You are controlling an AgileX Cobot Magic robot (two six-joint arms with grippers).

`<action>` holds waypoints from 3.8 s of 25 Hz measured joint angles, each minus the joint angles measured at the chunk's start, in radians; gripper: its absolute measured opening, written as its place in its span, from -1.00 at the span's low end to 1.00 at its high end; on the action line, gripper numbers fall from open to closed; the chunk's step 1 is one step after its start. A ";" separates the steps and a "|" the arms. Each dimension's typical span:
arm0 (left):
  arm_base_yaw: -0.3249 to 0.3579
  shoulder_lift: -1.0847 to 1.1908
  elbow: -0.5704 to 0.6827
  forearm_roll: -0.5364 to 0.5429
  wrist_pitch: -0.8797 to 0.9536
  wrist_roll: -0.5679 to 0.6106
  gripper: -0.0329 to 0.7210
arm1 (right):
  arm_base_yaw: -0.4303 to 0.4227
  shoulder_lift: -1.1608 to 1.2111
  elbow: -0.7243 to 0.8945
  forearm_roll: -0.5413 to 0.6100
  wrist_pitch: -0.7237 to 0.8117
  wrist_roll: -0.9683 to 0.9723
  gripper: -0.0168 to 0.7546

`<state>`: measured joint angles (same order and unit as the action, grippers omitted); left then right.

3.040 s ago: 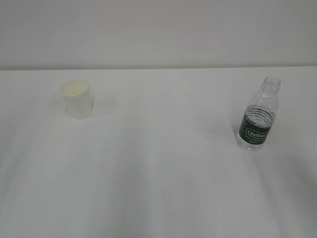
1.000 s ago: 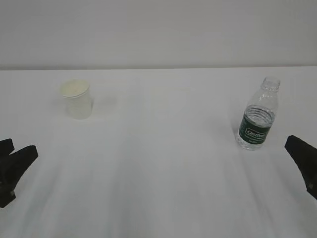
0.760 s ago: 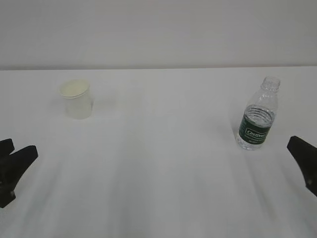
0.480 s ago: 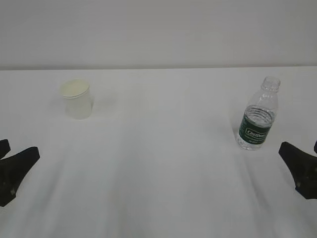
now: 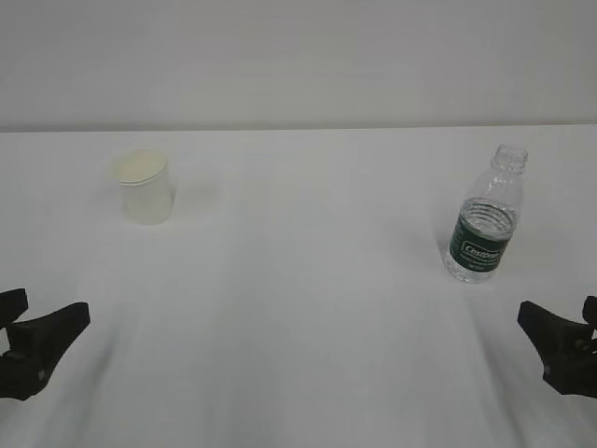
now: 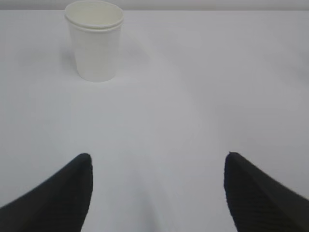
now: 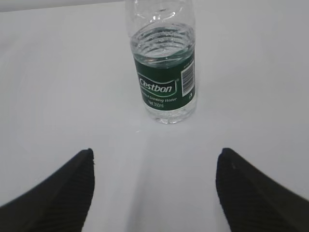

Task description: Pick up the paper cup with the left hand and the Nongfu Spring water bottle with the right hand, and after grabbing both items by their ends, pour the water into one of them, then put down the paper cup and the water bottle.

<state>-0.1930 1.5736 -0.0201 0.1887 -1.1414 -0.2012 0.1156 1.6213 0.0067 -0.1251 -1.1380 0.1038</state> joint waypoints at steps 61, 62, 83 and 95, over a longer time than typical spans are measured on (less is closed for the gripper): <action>0.000 0.134 -0.200 -0.125 -0.003 0.201 0.65 | 0.000 0.330 -0.345 0.004 -0.010 -0.129 0.56; 0.000 0.134 -0.200 -0.125 -0.003 0.201 0.65 | 0.000 0.337 -0.349 0.004 -0.010 -0.129 0.56; 0.000 0.134 -0.200 -0.125 -0.003 0.215 0.65 | 0.000 0.474 -0.482 0.004 -0.010 -0.131 0.56; 0.000 0.135 -0.200 -0.125 -0.003 0.220 0.65 | 0.000 0.485 -0.529 0.023 -0.010 -0.131 0.56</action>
<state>-0.1930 1.7088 -0.2203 0.0640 -1.1441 0.0183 0.1156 2.1064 -0.5226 -0.1019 -1.1483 -0.0272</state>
